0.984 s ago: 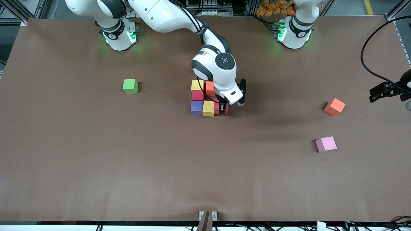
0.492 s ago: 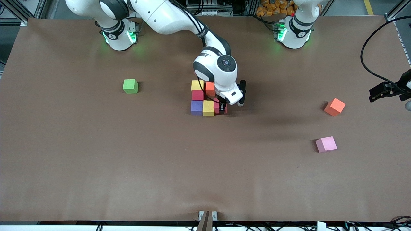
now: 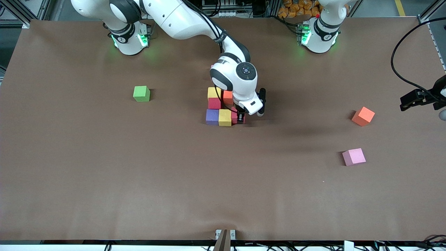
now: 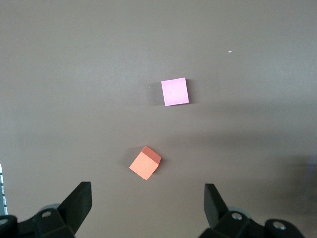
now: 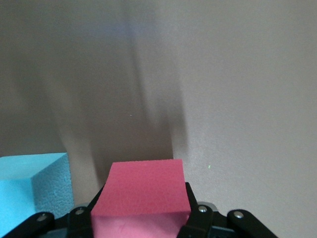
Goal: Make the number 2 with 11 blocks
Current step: 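Lower the red-pink cube beside the yellow cube with the right gripper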
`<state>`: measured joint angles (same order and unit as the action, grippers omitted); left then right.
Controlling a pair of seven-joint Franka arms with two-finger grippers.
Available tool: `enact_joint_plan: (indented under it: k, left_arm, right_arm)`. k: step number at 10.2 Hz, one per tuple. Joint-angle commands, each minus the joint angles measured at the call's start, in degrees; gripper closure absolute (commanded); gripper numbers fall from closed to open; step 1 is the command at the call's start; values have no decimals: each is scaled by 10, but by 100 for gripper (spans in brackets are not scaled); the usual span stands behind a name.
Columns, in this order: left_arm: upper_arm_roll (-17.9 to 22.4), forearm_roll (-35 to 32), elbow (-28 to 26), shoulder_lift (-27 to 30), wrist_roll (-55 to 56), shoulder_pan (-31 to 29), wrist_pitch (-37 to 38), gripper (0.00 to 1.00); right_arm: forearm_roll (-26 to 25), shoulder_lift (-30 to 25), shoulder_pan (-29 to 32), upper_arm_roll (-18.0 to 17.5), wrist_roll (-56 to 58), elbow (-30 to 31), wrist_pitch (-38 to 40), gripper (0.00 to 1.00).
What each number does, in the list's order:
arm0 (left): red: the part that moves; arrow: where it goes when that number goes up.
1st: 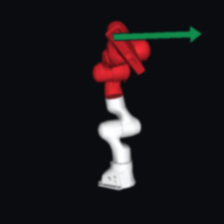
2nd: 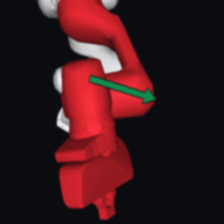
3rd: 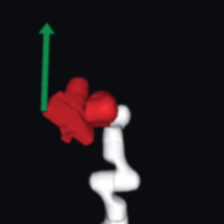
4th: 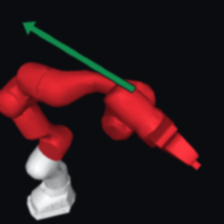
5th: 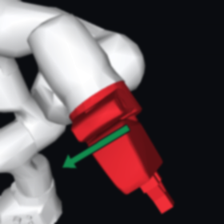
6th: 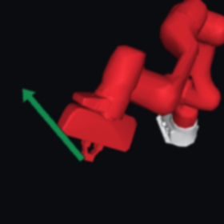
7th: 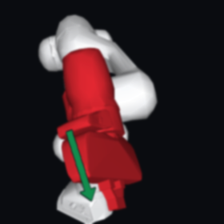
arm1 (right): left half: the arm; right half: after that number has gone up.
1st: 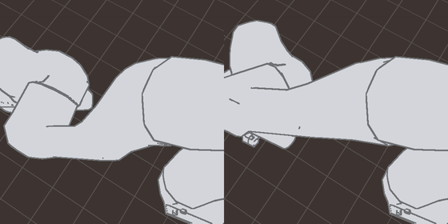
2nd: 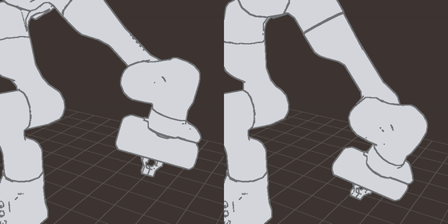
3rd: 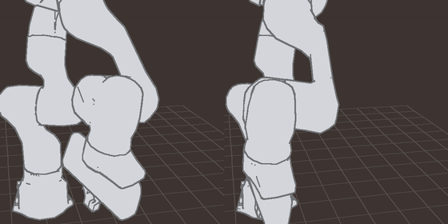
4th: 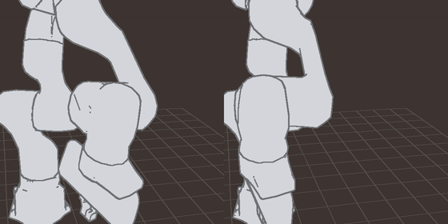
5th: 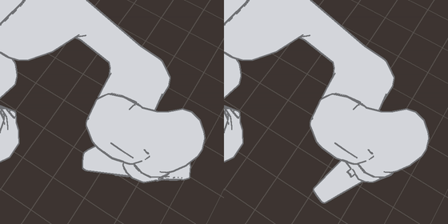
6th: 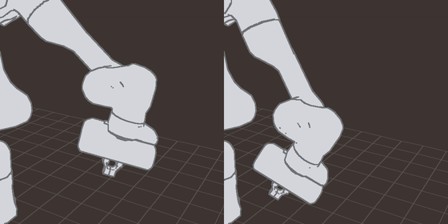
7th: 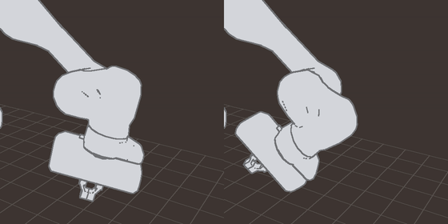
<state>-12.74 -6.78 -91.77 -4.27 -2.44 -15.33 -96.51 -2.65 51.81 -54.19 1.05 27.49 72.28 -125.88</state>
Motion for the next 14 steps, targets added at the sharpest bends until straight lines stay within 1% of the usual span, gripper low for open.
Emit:
enact_joint_plan:
  k: [1,4,7,8,10,11,14]
  left_arm:
    - [0,16,-10,13,-18,-7,4,0]
    - [-1,16,-10,13,-18,-7,4,0]
    - [-1,16,-11,13,-18,-7,4,0]
    - [-1,16,-11,13,-18,-7,4,0]
    - [-1,16,-11,13,-18,-7,4,0]
    - [-1,16,-11,13,-18,-7,4,0]
    - [0,19,-11,13,-18,-7,4,0]
  right_arm:
    - [6,21,-9,5,7,-31,5,52]
    - [6,26,-14,5,7,-32,1,44]
    - [4,27,-16,6,10,-31,1,43]
    - [4,27,-16,6,24,-31,1,40]
    - [4,27,-16,7,34,-31,1,40]
    - [3,27,-16,8,42,-31,1,37]
    - [3,27,-14,9,51,-29,0,36]
